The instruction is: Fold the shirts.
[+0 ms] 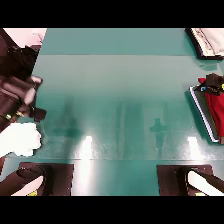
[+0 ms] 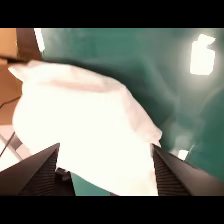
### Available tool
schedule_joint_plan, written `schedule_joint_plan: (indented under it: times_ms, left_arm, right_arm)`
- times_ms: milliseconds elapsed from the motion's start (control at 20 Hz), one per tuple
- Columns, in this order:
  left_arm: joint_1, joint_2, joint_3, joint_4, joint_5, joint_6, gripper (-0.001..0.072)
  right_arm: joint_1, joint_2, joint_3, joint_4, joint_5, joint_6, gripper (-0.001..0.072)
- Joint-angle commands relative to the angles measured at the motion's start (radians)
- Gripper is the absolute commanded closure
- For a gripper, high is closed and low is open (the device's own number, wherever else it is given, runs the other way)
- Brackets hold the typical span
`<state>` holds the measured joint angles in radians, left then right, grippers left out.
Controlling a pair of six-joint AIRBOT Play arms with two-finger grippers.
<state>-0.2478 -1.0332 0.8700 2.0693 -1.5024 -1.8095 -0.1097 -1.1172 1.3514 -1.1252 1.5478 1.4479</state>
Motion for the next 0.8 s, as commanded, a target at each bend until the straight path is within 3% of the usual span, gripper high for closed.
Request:
schedule_joint_plan:
  times_ms: [0, 200, 250, 300, 350, 450, 600, 750]
  left_arm:
    - [0.001, 0.005, -0.212, 0.037, 0.112, -0.105, 0.0055]
    - [0.001, 0.005, -0.264, 0.041, 0.153, -0.130, 0.0057]
    - [0.001, 0.005, -0.264, 0.042, 0.153, -0.132, 0.0155]
    - [0.001, 0.005, -0.264, 0.042, 0.152, -0.132, 0.0359]
    - [0.001, 0.005, -0.264, 0.041, 0.151, -0.132, 0.0515]
    - [0.001, 0.005, -0.263, 0.041, 0.143, -0.131, 0.0684]
    - [0.001, 0.005, -0.196, 0.040, 0.108, -0.117, 0.0683]
    - [-0.045, 0.005, 0.090, 0.007, 0.084, 0.006, 0.0683]
  right_arm:
    - [0.000, 0.001, 0.000, 0.000, 0.000, -0.002, 0.0697]
    - [0.000, 0.001, 0.000, 0.000, 0.001, -0.002, 0.0697]
    - [0.000, 0.001, 0.000, 0.000, 0.002, -0.002, 0.0698]
    - [0.000, 0.001, 0.000, 0.000, 0.007, -0.002, 0.0697]
    - [0.000, 0.001, 0.000, 0.000, 0.010, -0.002, 0.0697]
    - [0.000, 0.001, 0.000, 0.000, 0.020, -0.002, 0.0698]
    - [0.000, 0.001, 0.000, 0.000, 0.026, -0.002, 0.0697]
    - [0.000, 0.001, 0.000, 0.002, 0.026, -0.002, 0.0697]
